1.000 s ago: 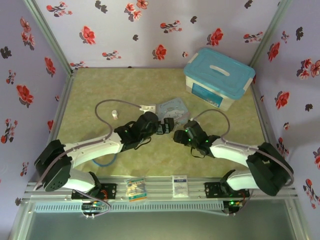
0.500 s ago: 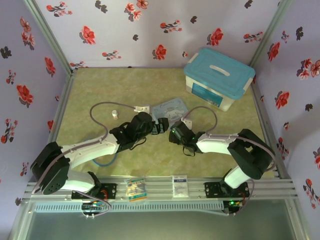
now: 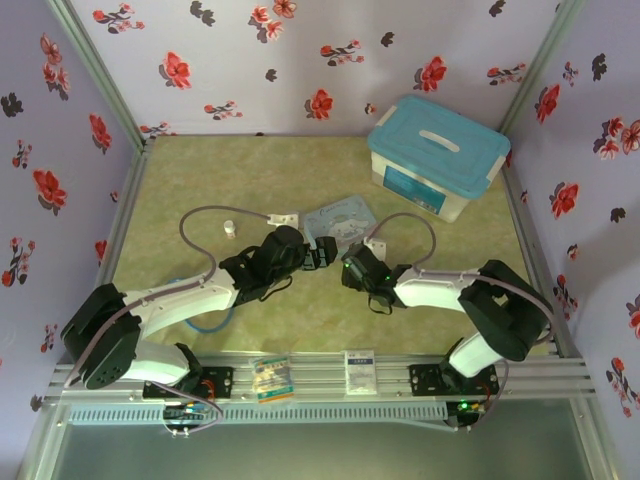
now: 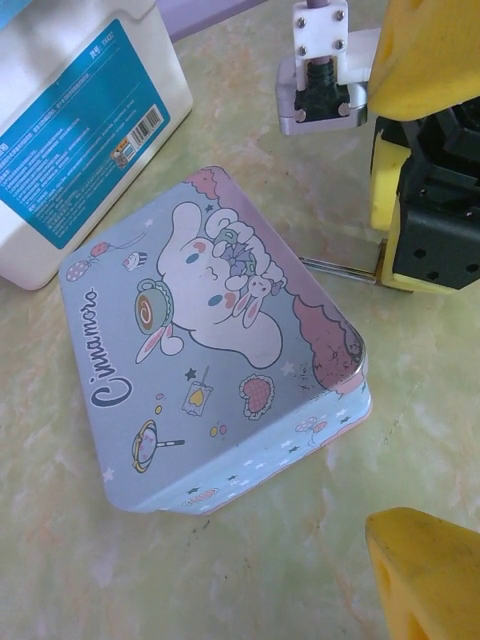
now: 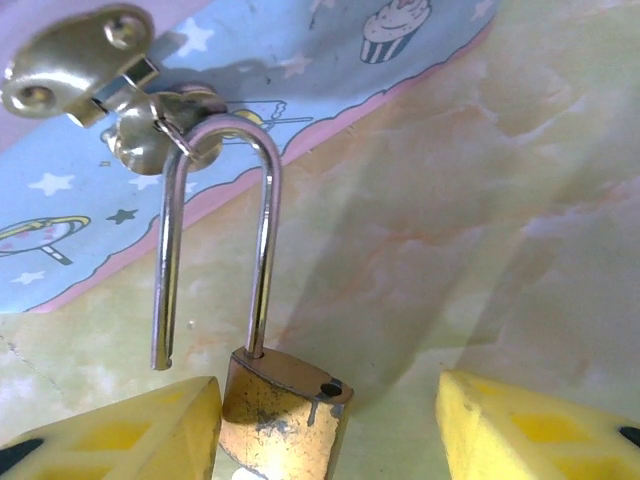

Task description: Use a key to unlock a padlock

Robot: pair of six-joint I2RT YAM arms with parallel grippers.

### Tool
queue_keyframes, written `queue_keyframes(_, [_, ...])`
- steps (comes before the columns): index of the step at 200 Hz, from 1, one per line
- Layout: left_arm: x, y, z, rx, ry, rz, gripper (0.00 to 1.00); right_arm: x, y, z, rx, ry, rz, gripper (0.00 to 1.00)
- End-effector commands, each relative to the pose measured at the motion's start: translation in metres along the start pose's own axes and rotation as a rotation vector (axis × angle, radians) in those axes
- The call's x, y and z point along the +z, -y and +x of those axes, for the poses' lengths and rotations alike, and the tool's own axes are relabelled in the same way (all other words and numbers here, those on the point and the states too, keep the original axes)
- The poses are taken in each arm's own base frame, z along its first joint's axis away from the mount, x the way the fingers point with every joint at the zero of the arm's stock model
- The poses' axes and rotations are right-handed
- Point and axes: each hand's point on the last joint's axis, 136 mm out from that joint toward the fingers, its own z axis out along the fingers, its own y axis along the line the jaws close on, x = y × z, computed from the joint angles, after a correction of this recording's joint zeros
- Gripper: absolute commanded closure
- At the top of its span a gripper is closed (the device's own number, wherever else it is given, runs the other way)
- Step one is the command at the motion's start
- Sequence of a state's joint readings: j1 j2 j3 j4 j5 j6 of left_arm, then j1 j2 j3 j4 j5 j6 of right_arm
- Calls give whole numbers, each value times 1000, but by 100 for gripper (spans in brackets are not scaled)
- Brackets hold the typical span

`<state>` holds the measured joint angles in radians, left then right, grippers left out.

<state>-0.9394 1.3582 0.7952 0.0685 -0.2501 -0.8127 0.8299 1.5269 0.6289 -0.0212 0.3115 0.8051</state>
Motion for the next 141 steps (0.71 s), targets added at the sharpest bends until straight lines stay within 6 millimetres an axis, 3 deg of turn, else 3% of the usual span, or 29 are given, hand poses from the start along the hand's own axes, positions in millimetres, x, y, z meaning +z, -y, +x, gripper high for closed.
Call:
queue_keyframes(1, [-2, -3, -1, -21, 10, 7, 0, -7, 21, 3, -13, -11, 78, 40])
queue_keyframes(43, [-5, -8, 3, -41, 14, 10, 0, -10, 19, -2, -4, 11, 72, 46])
queue_keyframes(94, [-7, -11, 3, -39, 25, 4, 0, -5, -2, -8, -12, 46, 13, 40])
queue_keyframes(141, [-9, -14, 4, -47, 24, 1, 0, 8, 4, 0, -21, 18, 70, 44])
